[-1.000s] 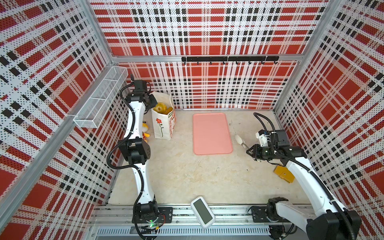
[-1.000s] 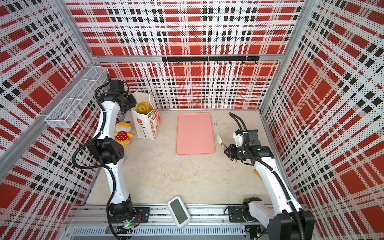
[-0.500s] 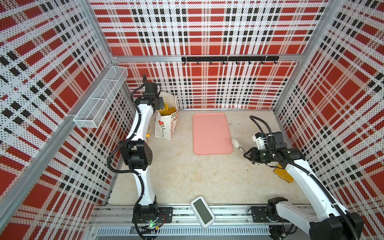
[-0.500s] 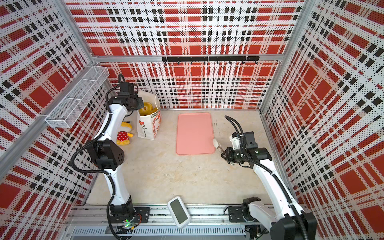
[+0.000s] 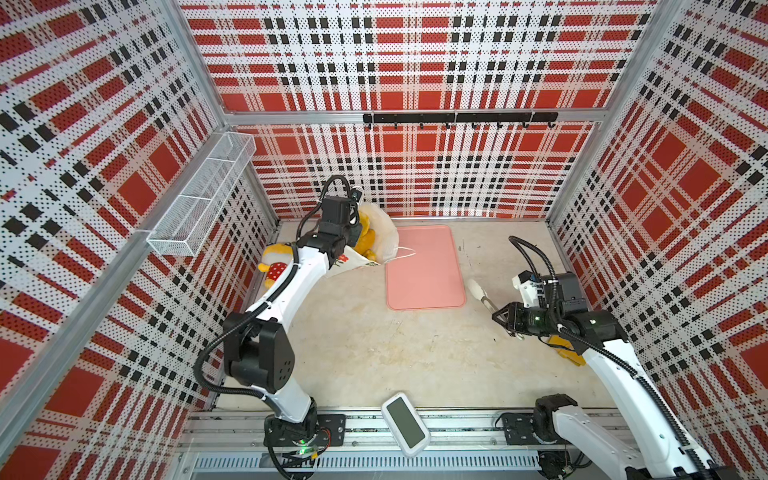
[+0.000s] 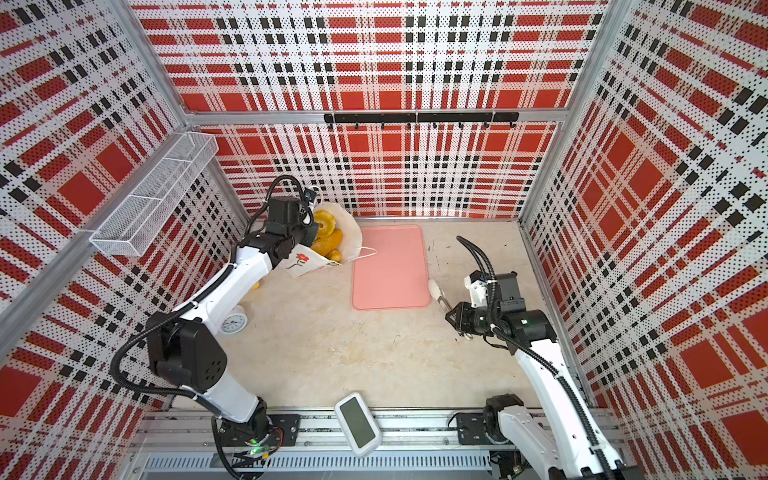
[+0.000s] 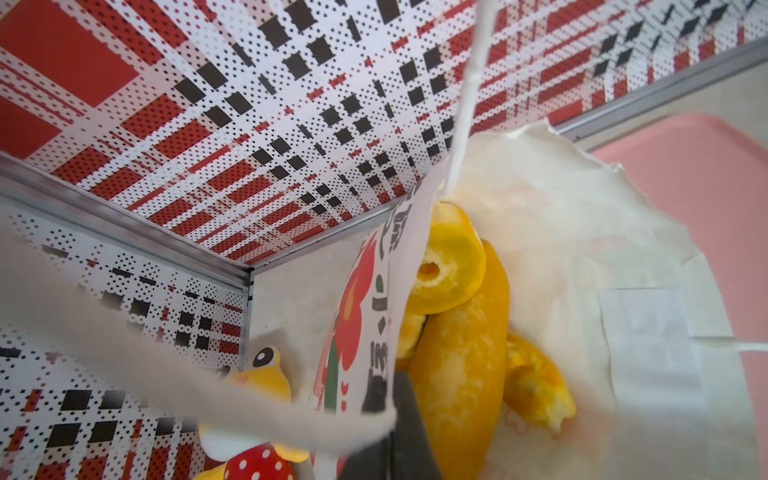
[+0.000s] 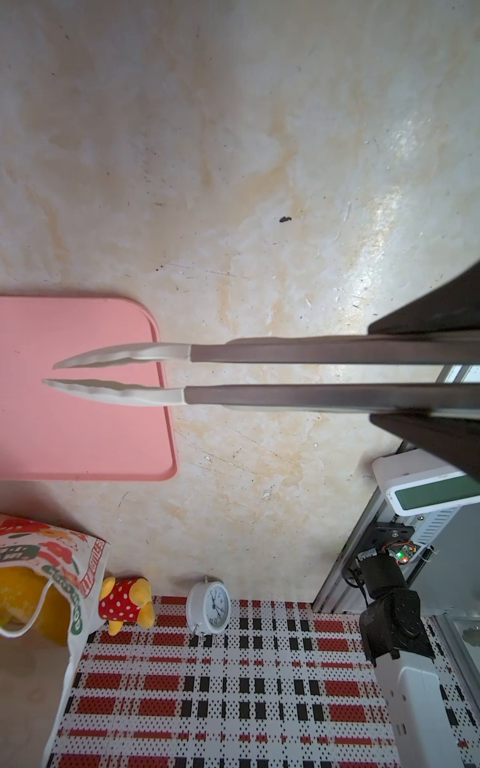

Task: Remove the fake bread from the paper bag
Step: 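Tip the paper bag over with the left gripper while the right brings tongs closer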

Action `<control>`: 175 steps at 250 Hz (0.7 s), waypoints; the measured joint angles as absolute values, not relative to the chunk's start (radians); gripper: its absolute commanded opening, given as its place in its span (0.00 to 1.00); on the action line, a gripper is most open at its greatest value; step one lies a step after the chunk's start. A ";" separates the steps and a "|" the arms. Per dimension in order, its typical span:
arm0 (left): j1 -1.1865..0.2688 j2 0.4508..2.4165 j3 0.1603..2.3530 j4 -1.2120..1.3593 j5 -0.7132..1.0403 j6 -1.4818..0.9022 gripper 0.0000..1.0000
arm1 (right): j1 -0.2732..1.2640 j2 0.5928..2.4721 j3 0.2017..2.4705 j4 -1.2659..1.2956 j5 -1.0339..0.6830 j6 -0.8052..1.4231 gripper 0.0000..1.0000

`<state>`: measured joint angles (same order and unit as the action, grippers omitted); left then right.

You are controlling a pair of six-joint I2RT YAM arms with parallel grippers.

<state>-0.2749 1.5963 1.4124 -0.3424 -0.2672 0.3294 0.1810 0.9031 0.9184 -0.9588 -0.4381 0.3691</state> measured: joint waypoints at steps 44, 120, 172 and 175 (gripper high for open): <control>-0.334 1.425 1.154 -0.234 -0.266 0.394 0.00 | 0.269 0.899 0.993 -0.976 -0.457 0.406 0.31; -0.397 1.267 0.952 -0.207 -0.271 0.404 0.00 | 0.625 1.011 1.111 -0.845 -0.441 0.546 0.33; -0.401 1.177 0.894 -0.211 -0.274 0.371 0.00 | 0.780 1.204 1.087 -0.659 -0.411 0.642 0.32; -0.401 1.173 0.892 -0.211 -0.274 0.369 0.00 | 0.785 1.213 1.086 -0.649 -0.411 0.646 0.32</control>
<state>-0.4011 1.1732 0.8925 -0.2108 -0.2741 0.3691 0.7845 1.2133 1.0859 -0.6491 -0.4114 0.6456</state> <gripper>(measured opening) 0.052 0.327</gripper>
